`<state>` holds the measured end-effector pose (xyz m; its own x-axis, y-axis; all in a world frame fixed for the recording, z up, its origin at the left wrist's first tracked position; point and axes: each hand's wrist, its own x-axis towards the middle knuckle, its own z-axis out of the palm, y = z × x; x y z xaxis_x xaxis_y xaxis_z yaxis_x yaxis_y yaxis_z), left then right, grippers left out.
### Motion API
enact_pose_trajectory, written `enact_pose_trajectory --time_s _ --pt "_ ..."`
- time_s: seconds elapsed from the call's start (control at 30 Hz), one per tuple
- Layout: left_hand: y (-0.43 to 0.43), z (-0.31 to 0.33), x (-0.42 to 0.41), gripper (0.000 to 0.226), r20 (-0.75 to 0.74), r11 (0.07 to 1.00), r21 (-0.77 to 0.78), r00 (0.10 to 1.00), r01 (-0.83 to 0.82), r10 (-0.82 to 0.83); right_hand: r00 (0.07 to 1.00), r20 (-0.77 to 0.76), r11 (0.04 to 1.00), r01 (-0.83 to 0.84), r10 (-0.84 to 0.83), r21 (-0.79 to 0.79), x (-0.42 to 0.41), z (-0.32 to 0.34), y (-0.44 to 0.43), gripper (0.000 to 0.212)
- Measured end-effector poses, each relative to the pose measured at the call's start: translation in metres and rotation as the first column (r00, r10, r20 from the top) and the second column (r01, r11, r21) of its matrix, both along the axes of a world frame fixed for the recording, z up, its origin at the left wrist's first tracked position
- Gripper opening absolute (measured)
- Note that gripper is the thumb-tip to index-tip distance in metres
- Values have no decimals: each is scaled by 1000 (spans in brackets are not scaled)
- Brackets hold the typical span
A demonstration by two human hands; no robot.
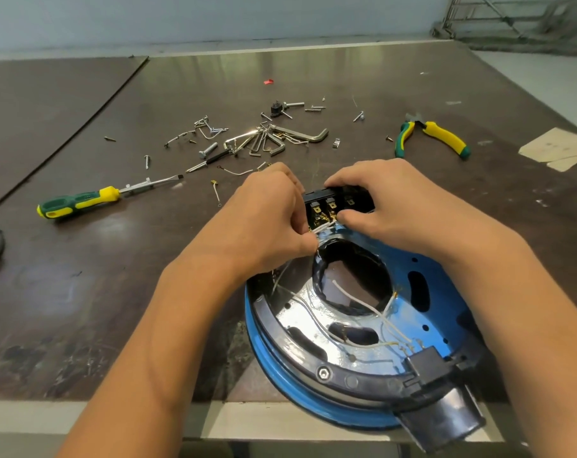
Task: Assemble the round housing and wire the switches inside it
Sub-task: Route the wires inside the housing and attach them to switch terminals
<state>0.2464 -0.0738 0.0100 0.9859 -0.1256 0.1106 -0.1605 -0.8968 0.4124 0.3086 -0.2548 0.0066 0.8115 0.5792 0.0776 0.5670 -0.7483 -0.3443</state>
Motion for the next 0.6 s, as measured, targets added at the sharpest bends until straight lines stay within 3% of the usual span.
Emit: enact_pose_trajectory --time_s 0.6 --pt "-5 0 -3 19 23 999 -1 999 -33 33 995 103 1000 -9 10 -11 2 -4 1 37"
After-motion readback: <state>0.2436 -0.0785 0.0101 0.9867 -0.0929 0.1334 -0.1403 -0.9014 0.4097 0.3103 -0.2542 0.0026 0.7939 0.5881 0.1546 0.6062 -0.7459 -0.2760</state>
